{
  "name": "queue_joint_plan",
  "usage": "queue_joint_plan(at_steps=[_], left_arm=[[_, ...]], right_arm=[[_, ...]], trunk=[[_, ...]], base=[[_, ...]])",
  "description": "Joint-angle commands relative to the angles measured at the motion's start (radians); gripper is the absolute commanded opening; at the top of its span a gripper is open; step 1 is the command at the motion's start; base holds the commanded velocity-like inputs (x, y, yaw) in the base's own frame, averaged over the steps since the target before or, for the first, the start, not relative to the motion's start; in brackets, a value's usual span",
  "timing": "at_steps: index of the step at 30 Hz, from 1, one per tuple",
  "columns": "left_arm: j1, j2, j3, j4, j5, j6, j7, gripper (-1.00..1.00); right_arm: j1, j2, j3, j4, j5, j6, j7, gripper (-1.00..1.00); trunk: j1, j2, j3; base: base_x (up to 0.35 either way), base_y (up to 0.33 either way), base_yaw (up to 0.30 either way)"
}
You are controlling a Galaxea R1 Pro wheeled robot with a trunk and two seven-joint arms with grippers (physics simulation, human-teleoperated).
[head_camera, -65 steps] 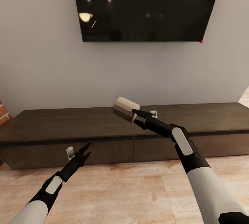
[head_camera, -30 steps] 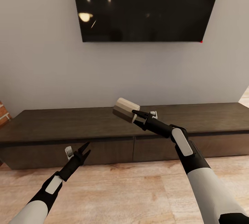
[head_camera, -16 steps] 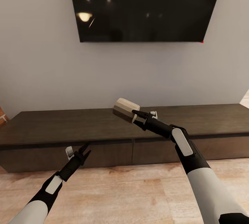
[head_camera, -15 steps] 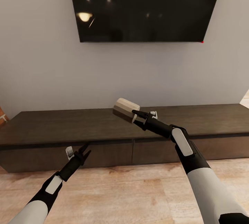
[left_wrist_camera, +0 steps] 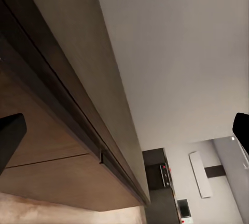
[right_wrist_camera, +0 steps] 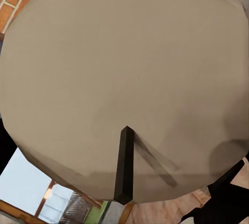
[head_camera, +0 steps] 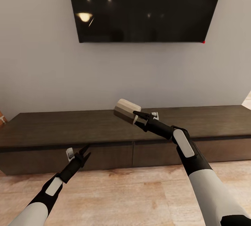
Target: Place each of the two pumpkins and all three candles from the living room inside a cabinet in the living room (use any cabinet), then make sure every cabinet is closed, and position the cauldron so it is next to a table in the living room.
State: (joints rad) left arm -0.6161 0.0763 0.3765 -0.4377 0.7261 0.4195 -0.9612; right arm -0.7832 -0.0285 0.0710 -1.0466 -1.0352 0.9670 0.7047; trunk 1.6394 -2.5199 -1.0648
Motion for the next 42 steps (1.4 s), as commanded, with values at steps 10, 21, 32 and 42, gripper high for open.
queue_joint_plan(at_steps=[10, 21, 32, 42], left_arm=[[-0.001, 0.0, 0.002, 0.001, 0.004, 0.011, -0.004, 1.0], [-0.001, 0.002, 0.002, 0.0, 0.007, 0.014, -0.015, 1.0], [-0.001, 0.002, 0.001, 0.001, 0.008, 0.012, -0.052, 1.0], [-0.001, 0.002, 0.001, 0.001, 0.007, 0.013, -0.068, 1.0]], right_arm=[[-0.001, -0.001, 0.001, 0.0, 0.0, 0.002, 0.004, -1.0], [-0.001, -0.001, 0.001, 0.0, 0.0, 0.002, 0.004, -1.0], [-0.001, -0.001, 0.001, 0.0, 0.0, 0.002, 0.004, -1.0], [-0.001, -0.001, 0.001, 0.0, 0.0, 0.002, 0.004, -1.0]], trunk=[[0.002, -0.002, -0.02], [0.006, -0.003, -0.051], [0.006, -0.003, -0.051], [0.006, -0.003, -0.051]], base=[[0.0, 0.0, 0.0], [0.0, 0.0, 0.0], [0.003, 0.0, 0.0], [0.077, 0.0, 0.0]])
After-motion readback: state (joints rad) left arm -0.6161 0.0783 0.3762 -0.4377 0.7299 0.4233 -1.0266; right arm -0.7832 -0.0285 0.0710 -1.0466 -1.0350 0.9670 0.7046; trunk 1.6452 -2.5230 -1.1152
